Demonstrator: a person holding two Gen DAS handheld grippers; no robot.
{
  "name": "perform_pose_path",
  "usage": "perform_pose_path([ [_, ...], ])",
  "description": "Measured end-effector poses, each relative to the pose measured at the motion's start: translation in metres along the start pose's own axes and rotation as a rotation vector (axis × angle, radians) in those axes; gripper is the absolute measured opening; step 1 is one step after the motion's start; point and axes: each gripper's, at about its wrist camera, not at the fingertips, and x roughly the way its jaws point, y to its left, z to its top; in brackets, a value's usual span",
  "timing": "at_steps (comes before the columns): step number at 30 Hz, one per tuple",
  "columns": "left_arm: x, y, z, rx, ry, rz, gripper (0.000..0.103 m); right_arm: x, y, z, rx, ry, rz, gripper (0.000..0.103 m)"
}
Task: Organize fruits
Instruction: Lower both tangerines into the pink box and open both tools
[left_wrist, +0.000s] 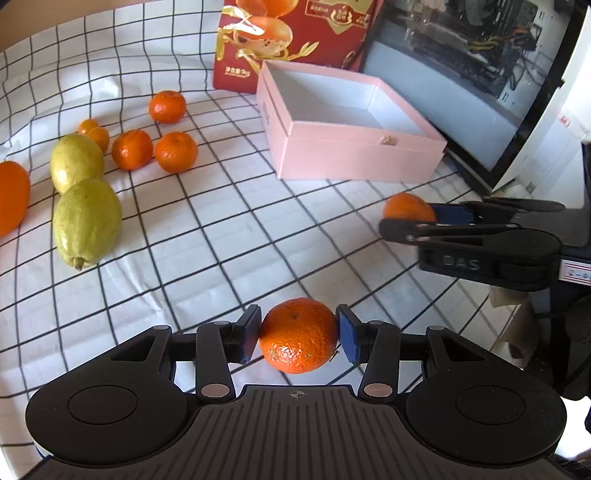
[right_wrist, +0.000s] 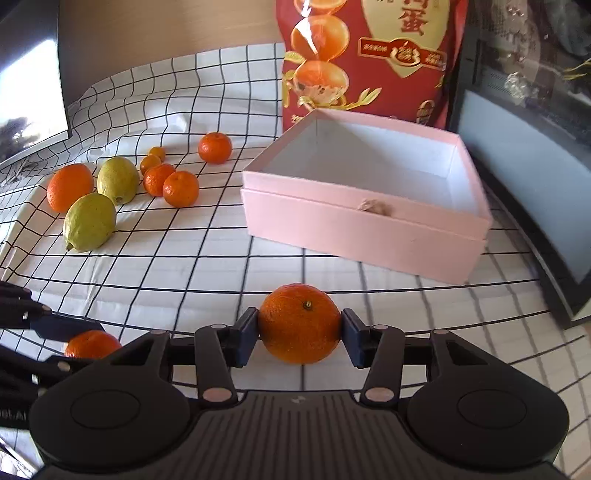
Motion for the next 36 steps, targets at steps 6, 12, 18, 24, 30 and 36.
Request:
perform_pose_path([
  [6, -0.003, 0.008, 0.04, -0.023, -0.083, -0.087, 0.05, -0.033, -0.024, 0.012, 0.031, -0.086, -0.076, 0.048],
  [12, 0.01, 0.006, 0.133, 0.009, -0.214, -0.172, 0.05, -0.045, -0.038, 0.047, 0.051, -0.174, -0.162, 0.048],
  [18, 0.063, 0.001, 0.195, -0.048, -0.158, -0.207, 0.05, -0.009, -0.04, 0.077, 0.049, -0.152, -0.192, 0.048],
  [24, 0.107, 0.008, 0.21, -0.101, -0.104, -0.199, 0.049, 0.043, -0.056, 0.102, 0.094, -0.102, -0.181, 0.048],
  [30, 0.081, 0.031, 0.205, -0.136, -0.197, -0.235, 0.049, 0.038, -0.053, 0.098, 0.029, -0.156, -0.216, 0.072],
  [36, 0.024, 0.06, 0.171, -0.137, -0.302, -0.155, 0.049, 0.016, -0.021, 0.064, -0.08, -0.199, -0.248, 0.077],
])
